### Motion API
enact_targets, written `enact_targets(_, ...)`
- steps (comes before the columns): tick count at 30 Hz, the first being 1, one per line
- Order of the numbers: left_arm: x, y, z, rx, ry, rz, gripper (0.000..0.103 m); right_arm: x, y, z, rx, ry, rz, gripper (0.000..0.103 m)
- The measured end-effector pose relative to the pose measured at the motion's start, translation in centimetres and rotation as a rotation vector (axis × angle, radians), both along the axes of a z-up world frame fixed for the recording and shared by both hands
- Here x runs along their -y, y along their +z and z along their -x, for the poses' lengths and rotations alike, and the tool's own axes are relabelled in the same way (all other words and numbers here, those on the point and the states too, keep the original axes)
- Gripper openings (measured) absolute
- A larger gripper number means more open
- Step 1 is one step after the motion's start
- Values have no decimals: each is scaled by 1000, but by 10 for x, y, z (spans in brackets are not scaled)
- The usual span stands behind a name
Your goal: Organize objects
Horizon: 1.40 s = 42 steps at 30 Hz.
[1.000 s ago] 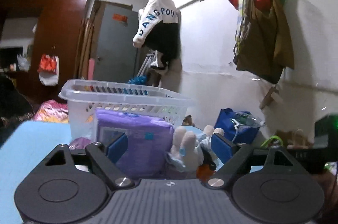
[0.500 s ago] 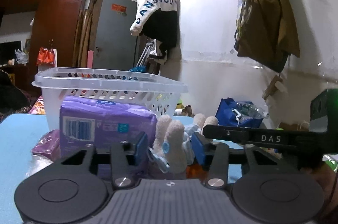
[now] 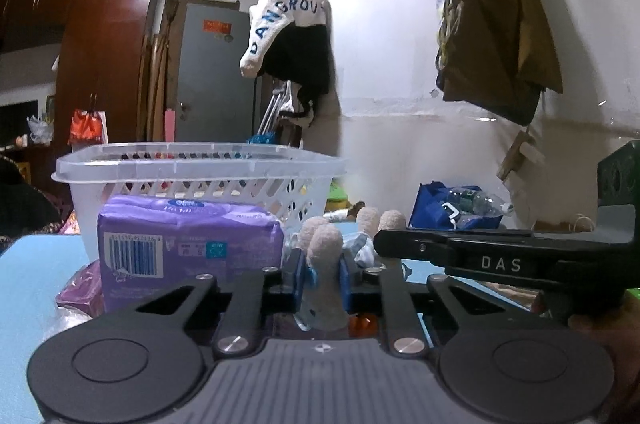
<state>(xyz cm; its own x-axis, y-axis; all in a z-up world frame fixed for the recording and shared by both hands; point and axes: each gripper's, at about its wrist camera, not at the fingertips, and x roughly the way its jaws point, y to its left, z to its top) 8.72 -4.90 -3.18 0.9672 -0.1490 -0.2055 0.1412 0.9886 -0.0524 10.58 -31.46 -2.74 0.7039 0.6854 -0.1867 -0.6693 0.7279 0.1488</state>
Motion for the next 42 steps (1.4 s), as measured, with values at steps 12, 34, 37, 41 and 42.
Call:
enact_targets(12, -6, 26, 18, 88, -55, 10, 20, 2, 33, 14, 78, 6, -12, 15)
enact_targets(34, -51, 135, -49, 179, -33, -69, 19, -82, 104, -61, 164, 17, 104, 15)
enact_targets(37, -63, 128, -80, 123, -44, -57, 19, -95, 94, -87, 114, 12, 130, 15)
enact_targets(41, -76, 113, -118, 39, -42, -44, 19, -104, 76, -107, 70, 7, 157, 15)
enact_targets(42, -77, 110, -127, 20, -41, -53, 19, -107, 71, -112, 60, 2, 168, 14)
